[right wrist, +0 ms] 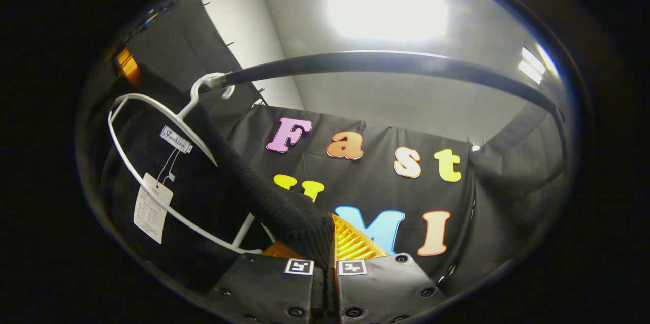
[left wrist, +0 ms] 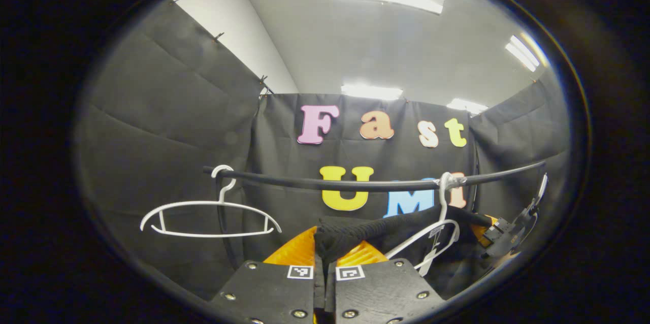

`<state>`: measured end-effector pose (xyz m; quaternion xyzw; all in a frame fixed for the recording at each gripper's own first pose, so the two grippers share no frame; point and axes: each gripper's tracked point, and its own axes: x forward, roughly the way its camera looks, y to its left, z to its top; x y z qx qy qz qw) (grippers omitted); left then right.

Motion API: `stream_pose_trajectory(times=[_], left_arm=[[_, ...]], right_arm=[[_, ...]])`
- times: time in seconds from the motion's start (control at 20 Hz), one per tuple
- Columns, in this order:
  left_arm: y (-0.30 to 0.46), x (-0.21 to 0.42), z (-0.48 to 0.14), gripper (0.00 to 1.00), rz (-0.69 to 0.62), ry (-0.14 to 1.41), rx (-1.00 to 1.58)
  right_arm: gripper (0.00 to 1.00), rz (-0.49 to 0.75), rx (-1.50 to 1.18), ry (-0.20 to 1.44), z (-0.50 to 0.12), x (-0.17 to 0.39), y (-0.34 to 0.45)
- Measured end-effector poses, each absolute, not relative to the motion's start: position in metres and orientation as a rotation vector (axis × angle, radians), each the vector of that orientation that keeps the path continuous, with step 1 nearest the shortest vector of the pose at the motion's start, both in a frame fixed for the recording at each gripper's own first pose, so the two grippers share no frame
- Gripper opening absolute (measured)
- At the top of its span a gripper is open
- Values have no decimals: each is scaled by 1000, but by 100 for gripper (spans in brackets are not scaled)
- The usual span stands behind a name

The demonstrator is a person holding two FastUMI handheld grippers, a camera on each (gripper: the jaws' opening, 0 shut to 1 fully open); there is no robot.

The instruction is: Grasp the clothes on the hanger with both hands and then place them into the laundry hamper below.

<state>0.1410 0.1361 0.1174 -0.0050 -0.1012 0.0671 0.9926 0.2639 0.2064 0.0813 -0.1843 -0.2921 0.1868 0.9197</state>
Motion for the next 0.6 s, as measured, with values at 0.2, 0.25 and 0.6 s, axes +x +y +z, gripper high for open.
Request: stream_pose_trajectory(times=[0.2, 0.25, 0.6], left_arm=[[135, 134, 126, 1, 118, -245, -4], [137, 132, 128, 1, 119, -246, 12], [147, 167, 85, 1, 103, -175, -32]], right_arm=[[2, 361, -433, -652, 93, 274, 219], [2, 359, -438, -664, 96, 277, 222], [3, 358, -496, -667, 73, 322, 241]])
